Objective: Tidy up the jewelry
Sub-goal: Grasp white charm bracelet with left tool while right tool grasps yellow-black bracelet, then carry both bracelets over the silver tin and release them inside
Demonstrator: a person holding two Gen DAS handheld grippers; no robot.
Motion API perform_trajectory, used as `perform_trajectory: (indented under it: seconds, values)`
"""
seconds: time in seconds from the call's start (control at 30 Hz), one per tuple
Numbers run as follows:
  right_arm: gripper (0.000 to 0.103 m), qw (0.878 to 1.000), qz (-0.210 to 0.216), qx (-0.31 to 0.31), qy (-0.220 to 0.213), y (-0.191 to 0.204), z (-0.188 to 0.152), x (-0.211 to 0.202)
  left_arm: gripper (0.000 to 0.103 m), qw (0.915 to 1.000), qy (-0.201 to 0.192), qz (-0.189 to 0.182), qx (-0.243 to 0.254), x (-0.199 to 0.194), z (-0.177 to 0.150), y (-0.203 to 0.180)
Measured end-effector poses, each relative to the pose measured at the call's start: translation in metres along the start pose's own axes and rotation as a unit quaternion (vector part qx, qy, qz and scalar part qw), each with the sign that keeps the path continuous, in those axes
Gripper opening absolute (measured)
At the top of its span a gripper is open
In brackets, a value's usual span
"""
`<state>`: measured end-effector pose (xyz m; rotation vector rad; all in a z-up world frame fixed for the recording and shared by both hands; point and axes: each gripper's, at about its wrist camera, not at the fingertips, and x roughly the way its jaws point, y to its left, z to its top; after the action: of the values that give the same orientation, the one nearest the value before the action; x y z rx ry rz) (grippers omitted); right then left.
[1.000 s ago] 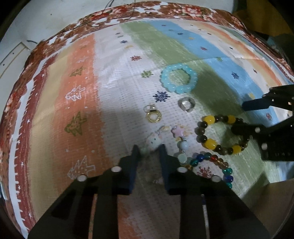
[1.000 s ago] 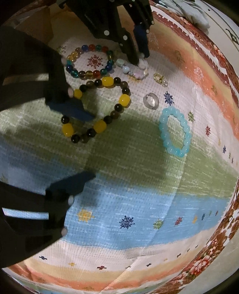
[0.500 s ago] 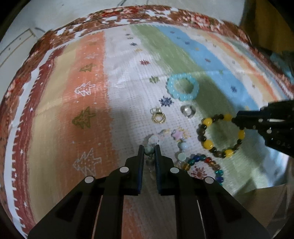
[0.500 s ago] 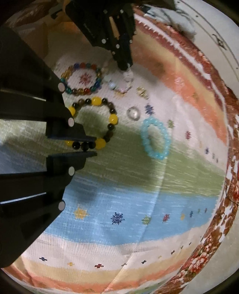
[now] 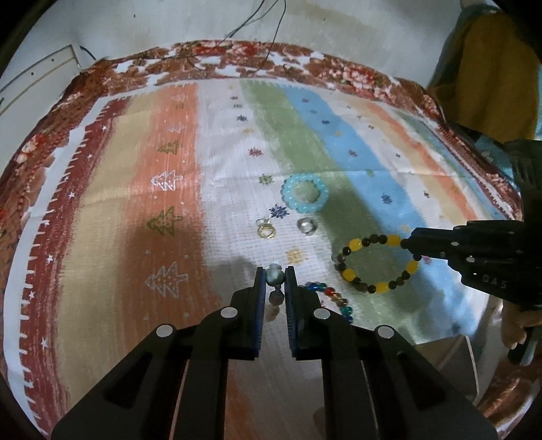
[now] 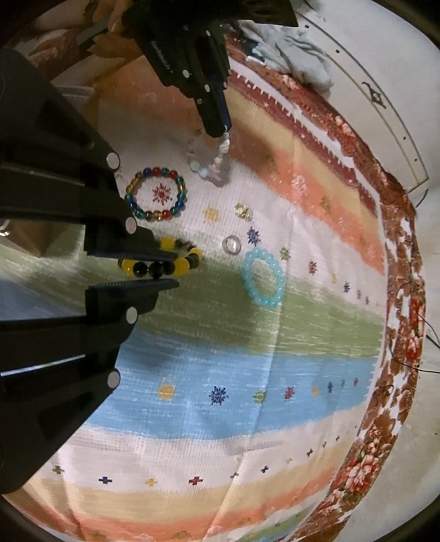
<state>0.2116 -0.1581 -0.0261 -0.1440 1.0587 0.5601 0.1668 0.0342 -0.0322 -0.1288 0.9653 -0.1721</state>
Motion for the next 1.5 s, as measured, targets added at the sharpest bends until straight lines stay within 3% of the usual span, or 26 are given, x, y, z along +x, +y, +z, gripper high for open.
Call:
perform_trajectory:
  seconds: [0.7, 1.13, 1.5]
  values:
    - [0.011, 0.993, 0.052, 0.017, -0.104, 0.02, -0.022, -0.083, 0.011, 0.9971, -0.058, -0.04, 0.029, -0.066, -0.017, -0.03]
    - [0.011, 0.987, 0.096, 0.008, -0.132, 0.033, -0.043, -0.114, 0.011, 0.9931, -0.08, -0.068, 0.051, -0.1, -0.046, -0.054]
    - [0.011, 0.983, 0.121, -0.004, -0.137, 0.043, -0.075, -0.131, 0.011, 0.9922, -0.066, -0.084, 0.064, -0.107, -0.08, -0.066]
